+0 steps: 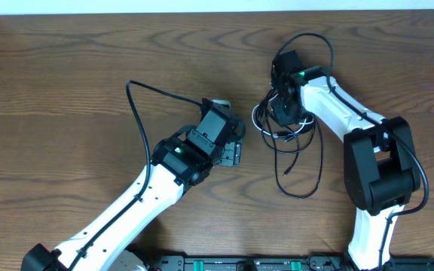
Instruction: Untangle cables
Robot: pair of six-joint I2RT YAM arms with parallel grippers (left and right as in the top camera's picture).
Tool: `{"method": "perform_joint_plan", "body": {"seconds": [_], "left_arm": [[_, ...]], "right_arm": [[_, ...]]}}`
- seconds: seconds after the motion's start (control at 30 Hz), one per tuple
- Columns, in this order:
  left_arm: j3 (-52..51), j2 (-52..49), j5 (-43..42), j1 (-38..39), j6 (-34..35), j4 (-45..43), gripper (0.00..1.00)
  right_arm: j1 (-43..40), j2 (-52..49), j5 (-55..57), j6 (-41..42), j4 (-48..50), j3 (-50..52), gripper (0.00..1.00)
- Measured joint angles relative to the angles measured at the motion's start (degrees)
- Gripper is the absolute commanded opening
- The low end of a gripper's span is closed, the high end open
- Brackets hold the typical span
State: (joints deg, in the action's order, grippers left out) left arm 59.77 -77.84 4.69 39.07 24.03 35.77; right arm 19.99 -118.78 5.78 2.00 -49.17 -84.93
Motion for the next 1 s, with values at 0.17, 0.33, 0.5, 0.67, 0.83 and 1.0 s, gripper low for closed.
{"method": "perform_joint_plan", "body": {"seconds": [0.17,0.33,0.5,0.67,0.83,1.0], "left_arm": [[0.0,0.0,0.0,0.0,0.0,0.0,0.77],[0.0,0.0,0.0,0.0,0.0,0.0,0.77],[0.0,0.0,0.0,0.0,0.0,0.0,0.77],[0.0,0.0,0.0,0.0,0.0,0.0,0.77],[0.0,0.0,0.0,0.0,0.0,0.0,0.77],[0.0,0.0,0.0,0.0,0.0,0.0,0.77]], "right_arm": [[0.0,0.4,-0.7,0.3,-8.3,-2.4,0.01],[0.0,5.6,-2.7,0.4,-15.2,-13.6,0.01],[0.0,16.3,-4.1,0.4,-15.7,-29.4,0.01],[0.0,26.2,-4.5,0.4,-13.8,-41.3,0.01],[0.0,31.5,-4.6,0.4,-10.6,-48.1,0.0],[0.0,33.6,-4.6,0.5,-14.0,-49.3,0.01]]}}
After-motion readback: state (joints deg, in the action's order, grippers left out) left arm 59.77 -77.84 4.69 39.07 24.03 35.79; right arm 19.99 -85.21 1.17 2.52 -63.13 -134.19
